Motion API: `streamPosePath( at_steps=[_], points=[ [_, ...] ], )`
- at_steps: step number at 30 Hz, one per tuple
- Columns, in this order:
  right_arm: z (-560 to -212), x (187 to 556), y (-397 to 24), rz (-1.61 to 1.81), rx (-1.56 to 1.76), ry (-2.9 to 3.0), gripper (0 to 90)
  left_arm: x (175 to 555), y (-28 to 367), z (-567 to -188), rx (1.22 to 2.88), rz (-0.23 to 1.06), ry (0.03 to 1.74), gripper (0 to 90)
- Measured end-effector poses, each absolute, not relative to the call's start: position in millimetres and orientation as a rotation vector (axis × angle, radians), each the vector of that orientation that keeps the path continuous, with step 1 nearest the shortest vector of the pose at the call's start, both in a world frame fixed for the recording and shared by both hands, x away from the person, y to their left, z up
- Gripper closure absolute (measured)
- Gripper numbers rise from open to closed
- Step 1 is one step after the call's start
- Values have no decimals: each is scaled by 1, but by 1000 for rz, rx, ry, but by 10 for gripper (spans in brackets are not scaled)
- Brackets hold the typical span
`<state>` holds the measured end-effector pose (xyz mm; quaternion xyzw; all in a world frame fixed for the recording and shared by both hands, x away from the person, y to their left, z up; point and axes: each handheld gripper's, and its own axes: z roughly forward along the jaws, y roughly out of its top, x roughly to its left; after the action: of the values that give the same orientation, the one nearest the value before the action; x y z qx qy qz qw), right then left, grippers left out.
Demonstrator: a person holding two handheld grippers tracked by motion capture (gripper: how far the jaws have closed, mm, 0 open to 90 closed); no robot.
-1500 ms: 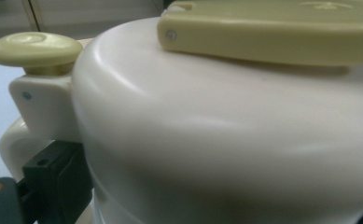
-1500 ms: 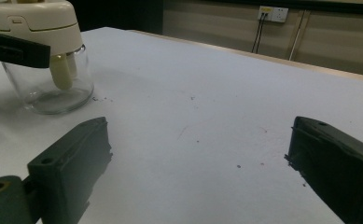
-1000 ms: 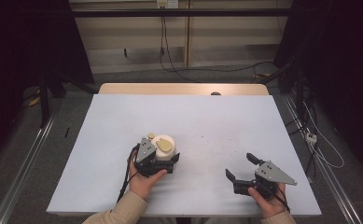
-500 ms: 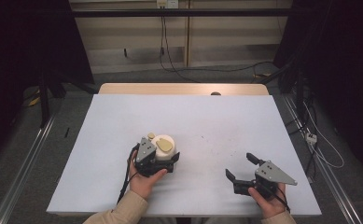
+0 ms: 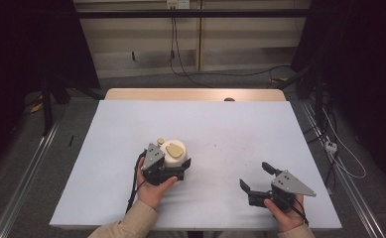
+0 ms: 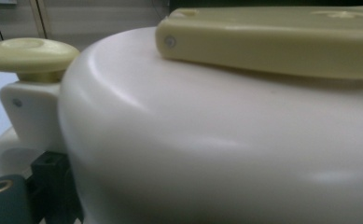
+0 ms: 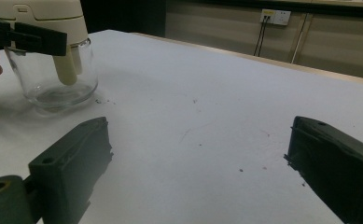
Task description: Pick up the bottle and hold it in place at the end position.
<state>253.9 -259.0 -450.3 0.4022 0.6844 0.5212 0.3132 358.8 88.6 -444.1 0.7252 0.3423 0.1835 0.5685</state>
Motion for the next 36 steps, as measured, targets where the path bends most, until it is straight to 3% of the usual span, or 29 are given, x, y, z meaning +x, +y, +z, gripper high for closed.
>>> streamPosePath(
  at_steps=[36],
  points=[
    [-450, 256, -259, 1377, 1058, 1798, 53, 389, 68, -429, 1718, 388, 756, 62]
  ],
)
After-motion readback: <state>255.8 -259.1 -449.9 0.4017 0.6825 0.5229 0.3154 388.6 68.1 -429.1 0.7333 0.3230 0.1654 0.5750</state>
